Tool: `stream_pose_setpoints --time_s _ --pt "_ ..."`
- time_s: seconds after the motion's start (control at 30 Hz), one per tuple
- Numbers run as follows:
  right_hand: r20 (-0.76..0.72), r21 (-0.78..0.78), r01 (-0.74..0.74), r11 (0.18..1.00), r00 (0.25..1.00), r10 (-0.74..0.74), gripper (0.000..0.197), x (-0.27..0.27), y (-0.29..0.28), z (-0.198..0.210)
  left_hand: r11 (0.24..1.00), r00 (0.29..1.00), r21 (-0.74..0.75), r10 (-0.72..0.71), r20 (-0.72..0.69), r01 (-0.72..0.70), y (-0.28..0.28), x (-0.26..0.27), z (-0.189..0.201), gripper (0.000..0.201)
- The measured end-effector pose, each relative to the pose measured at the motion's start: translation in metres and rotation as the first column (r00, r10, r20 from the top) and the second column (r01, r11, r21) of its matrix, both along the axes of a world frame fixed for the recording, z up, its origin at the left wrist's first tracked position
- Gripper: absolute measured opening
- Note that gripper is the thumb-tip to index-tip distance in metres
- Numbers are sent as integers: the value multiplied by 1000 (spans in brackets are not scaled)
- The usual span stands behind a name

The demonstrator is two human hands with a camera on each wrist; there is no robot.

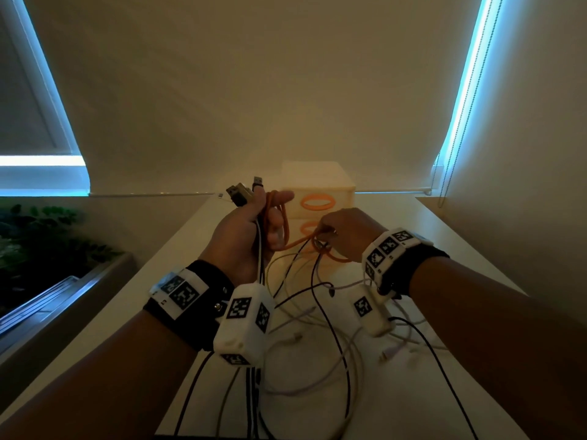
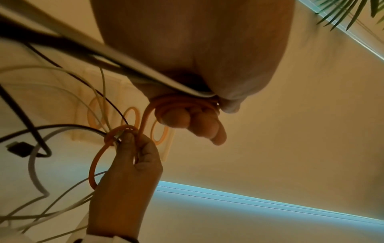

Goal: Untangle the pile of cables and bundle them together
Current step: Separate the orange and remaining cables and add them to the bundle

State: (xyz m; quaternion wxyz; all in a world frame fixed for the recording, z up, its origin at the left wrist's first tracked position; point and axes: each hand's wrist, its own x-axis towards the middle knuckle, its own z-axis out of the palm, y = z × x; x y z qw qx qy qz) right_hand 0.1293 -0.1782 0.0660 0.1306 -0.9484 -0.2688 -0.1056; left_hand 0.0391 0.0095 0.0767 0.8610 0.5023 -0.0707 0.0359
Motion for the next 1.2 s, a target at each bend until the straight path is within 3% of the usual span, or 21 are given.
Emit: stream_pose_setpoints --time_s 0.17,0.27,0.43,0.57,0.7,0.77,0.87,0.97,1.1,1.2 --pt "-54 57 7 998 999 -4 18 -5 -10 -15 1000 1000 -18 -21 19 21 4 0 -1 49" --pt "56 118 -95 988 994 89 15 -18 -6 -16 999 999 -34 -30 37 31 2 2 -1 48" --pt "148 222 -197 955 975 167 32 -51 15 -15 996 997 -74 -47 60 52 -8 5 2 48" --pt "-26 554 -182 813 972 235 4 -63 30 -24 993 994 -77 -86 71 91 -9 7 4 48" --pt "-288 546 -143 825 893 346 10 -51 29 -34 984 987 -101 -139 75 147 -5 2 8 47" --pt "-327 548 -94 831 890 317 8 -40 18 -37 975 977 -90 -198 81 205 1 -2 11 47" --pt "-350 552 -20 834 902 254 7 -23 1 -30 962 960 -19 -269 71 271 8 -7 13 46" --pt "-362 515 9 857 909 208 8 -12 -1 -11 940 949 125 -315 -28 316 7 -12 6 47" --pt "-316 446 -10 895 934 168 11 -6 5 16 843 944 430 -256 -208 323 -1 -19 -4 49" --pt "-290 442 7 897 947 135 9 -8 7 23 818 943 483 -203 -264 312 1 -15 -8 49"
